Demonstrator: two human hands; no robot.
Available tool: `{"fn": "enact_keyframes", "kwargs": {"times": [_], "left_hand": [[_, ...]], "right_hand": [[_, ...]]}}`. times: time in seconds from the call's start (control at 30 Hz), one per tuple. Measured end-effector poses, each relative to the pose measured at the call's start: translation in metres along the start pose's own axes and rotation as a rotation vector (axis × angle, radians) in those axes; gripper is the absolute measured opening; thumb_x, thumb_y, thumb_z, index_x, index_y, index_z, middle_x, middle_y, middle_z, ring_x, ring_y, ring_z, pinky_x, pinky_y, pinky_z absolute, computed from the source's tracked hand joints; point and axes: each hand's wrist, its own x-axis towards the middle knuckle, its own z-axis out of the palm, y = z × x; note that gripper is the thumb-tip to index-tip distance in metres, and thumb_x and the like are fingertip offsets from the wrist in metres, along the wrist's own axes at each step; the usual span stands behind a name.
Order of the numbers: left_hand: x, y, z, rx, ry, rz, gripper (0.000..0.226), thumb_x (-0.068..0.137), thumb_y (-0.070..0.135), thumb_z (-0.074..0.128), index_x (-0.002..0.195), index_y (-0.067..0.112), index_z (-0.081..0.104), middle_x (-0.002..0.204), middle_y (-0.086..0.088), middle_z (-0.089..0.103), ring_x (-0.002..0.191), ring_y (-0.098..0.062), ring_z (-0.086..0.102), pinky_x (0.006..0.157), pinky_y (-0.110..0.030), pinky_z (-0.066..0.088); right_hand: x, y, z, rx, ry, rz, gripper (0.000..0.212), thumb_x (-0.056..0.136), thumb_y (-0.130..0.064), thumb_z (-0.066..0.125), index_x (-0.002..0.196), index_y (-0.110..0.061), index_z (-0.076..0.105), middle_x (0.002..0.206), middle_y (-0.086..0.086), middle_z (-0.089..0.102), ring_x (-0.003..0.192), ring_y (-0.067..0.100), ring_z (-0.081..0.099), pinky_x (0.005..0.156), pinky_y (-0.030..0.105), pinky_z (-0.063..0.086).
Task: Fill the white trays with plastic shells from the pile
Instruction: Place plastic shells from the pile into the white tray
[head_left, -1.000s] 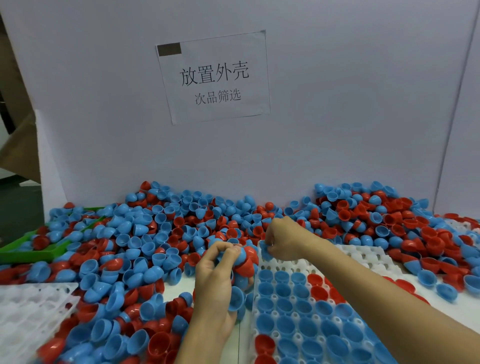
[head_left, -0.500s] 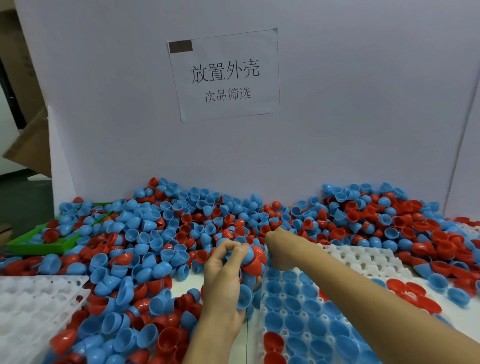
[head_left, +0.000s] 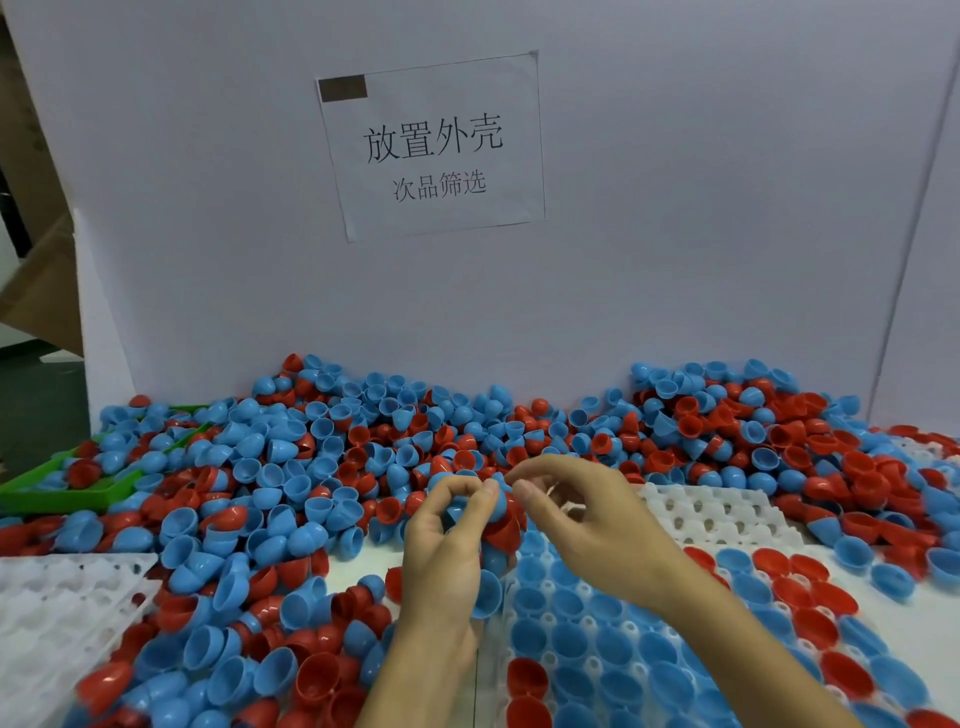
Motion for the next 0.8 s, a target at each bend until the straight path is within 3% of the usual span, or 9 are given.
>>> {"fn": "enact_keyframes", "kwargs": {"times": [0.13, 0.27, 0.37, 0.47, 0.6, 0.7, 0.8], "left_hand": [[-0.004, -0.002, 0.005, 0.036, -0.075, 0.018, 0.024, 0.071, 0.042, 0.074, 0.076, 0.019, 0.069, 0.082, -0.007, 0.072, 0.072, -0.021, 0.068, 0.070, -0.042, 0.059], [-0.006, -0.006, 0.008, 0.098, -0.095, 0.040, 0.026, 0.071, 0.046, 0.074, 0.075, 0.021, 0.070, 0.080, -0.009, 0.071, 0.065, -0.015, 0.068, 0.058, -0.029, 0.058], [-0.005, -0.010, 0.009, 0.142, -0.061, 0.062, 0.029, 0.072, 0.054, 0.066, 0.075, 0.027, 0.071, 0.077, 0.005, 0.071, 0.072, -0.007, 0.065, 0.064, -0.023, 0.054], [-0.003, -0.014, 0.008, 0.187, -0.039, 0.084, 0.033, 0.074, 0.061, 0.059, 0.076, 0.030, 0.070, 0.075, 0.008, 0.067, 0.077, -0.010, 0.059, 0.075, -0.028, 0.050], [-0.002, -0.016, 0.010, 0.172, -0.029, 0.079, 0.034, 0.077, 0.062, 0.056, 0.079, 0.029, 0.067, 0.075, 0.001, 0.063, 0.076, -0.018, 0.056, 0.074, -0.031, 0.053], [0.000, -0.017, 0.012, 0.051, -0.023, 0.015, 0.024, 0.084, 0.050, 0.061, 0.078, 0.027, 0.068, 0.083, -0.004, 0.069, 0.086, -0.027, 0.062, 0.086, -0.051, 0.054], [-0.001, -0.017, 0.013, -0.002, -0.015, -0.016, 0.020, 0.092, 0.040, 0.060, 0.079, 0.027, 0.069, 0.086, -0.005, 0.071, 0.088, -0.026, 0.066, 0.076, -0.045, 0.057]], "right_hand": [[-0.026, 0.002, 0.004, 0.109, 0.071, 0.005, 0.012, 0.088, -0.034, 0.073, 0.097, -0.035, 0.065, 0.073, -0.006, 0.062, 0.063, 0.009, 0.061, 0.056, 0.018, 0.047], [-0.035, 0.002, 0.007, 0.149, 0.072, 0.030, 0.010, 0.089, -0.025, 0.072, 0.091, -0.033, 0.066, 0.073, -0.005, 0.069, 0.065, 0.012, 0.066, 0.060, 0.020, 0.050], [-0.035, 0.000, 0.006, 0.204, 0.075, 0.103, 0.014, 0.089, -0.020, 0.071, 0.086, -0.033, 0.067, 0.075, -0.002, 0.071, 0.066, 0.015, 0.069, 0.062, 0.028, 0.056], [-0.035, -0.002, 0.005, 0.301, 0.060, 0.216, 0.022, 0.088, -0.016, 0.070, 0.084, -0.037, 0.066, 0.080, -0.002, 0.073, 0.068, 0.017, 0.072, 0.060, 0.025, 0.056], [-0.034, -0.005, 0.006, 0.350, 0.125, 0.293, 0.027, 0.085, -0.008, 0.065, 0.080, -0.034, 0.064, 0.076, 0.000, 0.072, 0.060, 0.014, 0.070, 0.052, 0.023, 0.050], [-0.034, -0.004, 0.008, 0.346, 0.204, 0.314, 0.028, 0.083, 0.002, 0.063, 0.081, -0.026, 0.063, 0.073, 0.003, 0.068, 0.047, 0.004, 0.057, 0.044, 0.017, 0.041], [-0.033, -0.003, 0.010, 0.316, 0.204, 0.315, 0.029, 0.084, 0.004, 0.063, 0.082, -0.025, 0.064, 0.074, 0.003, 0.066, 0.046, 0.002, 0.054, 0.043, 0.014, 0.039]]}}
